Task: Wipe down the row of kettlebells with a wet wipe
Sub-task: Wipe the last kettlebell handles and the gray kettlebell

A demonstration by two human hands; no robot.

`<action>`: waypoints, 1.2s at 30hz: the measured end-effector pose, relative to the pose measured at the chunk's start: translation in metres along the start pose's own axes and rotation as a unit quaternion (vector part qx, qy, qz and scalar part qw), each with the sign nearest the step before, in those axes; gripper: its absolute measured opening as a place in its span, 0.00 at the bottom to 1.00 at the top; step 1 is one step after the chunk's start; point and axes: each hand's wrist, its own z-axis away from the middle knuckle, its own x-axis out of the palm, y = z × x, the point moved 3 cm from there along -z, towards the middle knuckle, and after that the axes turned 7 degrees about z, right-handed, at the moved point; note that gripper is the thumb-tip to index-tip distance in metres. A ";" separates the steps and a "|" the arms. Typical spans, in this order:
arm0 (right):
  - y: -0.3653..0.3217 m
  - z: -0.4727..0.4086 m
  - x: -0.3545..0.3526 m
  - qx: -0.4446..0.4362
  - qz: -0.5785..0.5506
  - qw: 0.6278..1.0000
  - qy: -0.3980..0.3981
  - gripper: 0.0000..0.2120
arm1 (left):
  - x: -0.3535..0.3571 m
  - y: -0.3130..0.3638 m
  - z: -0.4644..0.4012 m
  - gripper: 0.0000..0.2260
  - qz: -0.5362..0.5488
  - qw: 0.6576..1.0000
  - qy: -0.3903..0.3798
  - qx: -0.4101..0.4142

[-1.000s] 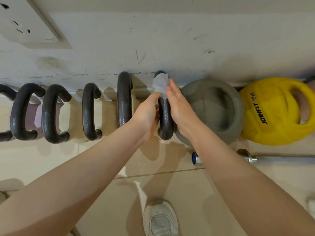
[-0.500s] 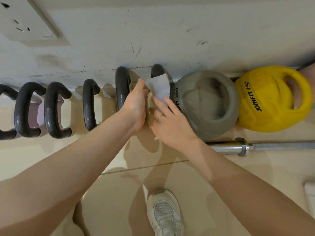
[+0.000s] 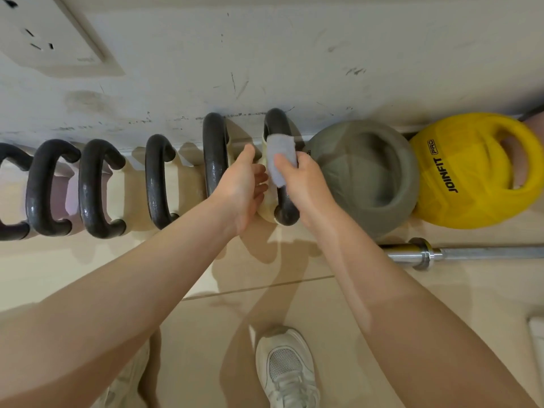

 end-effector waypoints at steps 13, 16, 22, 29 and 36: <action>0.017 -0.001 0.006 0.008 -0.092 0.995 -0.031 0.23 | 0.008 -0.006 -0.016 0.22 -0.001 0.999 -0.011 -0.031; 0.032 0.018 0.011 -0.080 -0.076 0.994 0.023 0.17 | 0.007 -0.005 -0.012 0.21 -0.003 0.999 -0.008 -0.041; 0.099 0.038 0.036 -0.122 0.060 0.990 0.044 0.26 | 0.015 0.001 -0.004 0.16 -0.046 0.999 0.016 0.006; 0.093 0.038 0.046 -0.067 -0.044 0.995 0.057 0.27 | 0.018 0.010 0.000 0.08 -0.117 0.992 -0.015 0.036; 0.021 0.036 0.029 -0.289 0.355 0.878 0.144 0.24 | 0.019 0.026 -0.001 0.14 0.033 0.999 0.007 -0.033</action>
